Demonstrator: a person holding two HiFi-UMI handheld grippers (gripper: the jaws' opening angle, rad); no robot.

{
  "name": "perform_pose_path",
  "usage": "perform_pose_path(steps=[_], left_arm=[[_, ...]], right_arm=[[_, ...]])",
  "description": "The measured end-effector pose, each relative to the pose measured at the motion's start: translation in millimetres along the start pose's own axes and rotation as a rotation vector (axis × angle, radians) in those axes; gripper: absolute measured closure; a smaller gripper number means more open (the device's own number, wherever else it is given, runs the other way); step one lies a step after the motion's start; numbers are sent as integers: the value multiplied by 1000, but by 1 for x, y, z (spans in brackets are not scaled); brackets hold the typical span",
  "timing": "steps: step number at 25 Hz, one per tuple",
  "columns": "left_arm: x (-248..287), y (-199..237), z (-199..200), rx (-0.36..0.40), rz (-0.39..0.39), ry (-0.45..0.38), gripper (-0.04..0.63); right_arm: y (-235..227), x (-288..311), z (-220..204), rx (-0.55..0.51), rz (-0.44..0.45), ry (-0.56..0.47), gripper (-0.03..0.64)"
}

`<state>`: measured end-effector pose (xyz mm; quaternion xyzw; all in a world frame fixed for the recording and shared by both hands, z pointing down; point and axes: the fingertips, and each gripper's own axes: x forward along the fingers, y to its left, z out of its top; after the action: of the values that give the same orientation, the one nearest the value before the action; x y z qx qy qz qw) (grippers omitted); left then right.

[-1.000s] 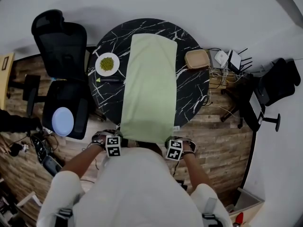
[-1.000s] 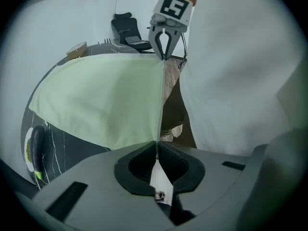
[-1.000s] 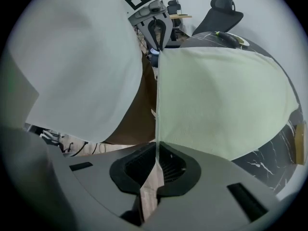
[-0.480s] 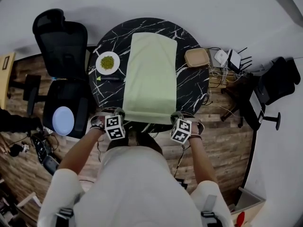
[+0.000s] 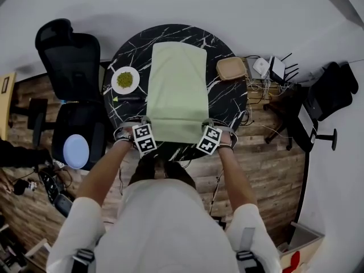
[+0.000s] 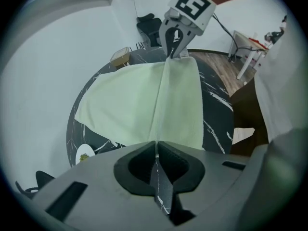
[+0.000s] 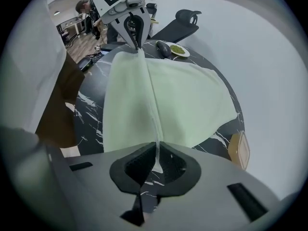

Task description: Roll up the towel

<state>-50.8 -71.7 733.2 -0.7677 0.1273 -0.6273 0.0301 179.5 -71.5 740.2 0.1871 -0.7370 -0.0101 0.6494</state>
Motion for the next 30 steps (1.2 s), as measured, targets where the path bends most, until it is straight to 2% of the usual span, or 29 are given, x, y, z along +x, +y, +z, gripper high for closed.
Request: perform_pose_path(steps=[5, 7, 11, 13, 15, 22, 24, 28, 30], left_arm=[[0, 0, 1, -32, 4, -26, 567], [1, 2, 1, -57, 3, -35, 468], [3, 1, 1, -69, 4, -37, 409], [3, 0, 1, -78, 2, -42, 376], [4, 0, 2, -85, -1, -47, 356], [0, -5, 10, -95, -24, -78, 328], [-5, -13, 20, -53, -28, -98, 327], [-6, -54, 36, 161, -58, -98, 327], [0, -72, 37, 201, -91, -82, 327]], right_arm=[[-1, 0, 0, 21, -12, -12, 601], [-4, 1, 2, 25, -18, -19, 600], [-6, 4, 5, 46, -35, -24, 589], [-8, 6, 5, 66, -38, -26, 492], [-11, 7, 6, 78, -45, -31, 449], [-8, -2, 19, 89, -45, -91, 413], [7, -7, 31, 26, -21, -126, 414], [57, -16, 45, -90, 103, -140, 414], [79, -16, 44, -121, 163, -125, 414]])
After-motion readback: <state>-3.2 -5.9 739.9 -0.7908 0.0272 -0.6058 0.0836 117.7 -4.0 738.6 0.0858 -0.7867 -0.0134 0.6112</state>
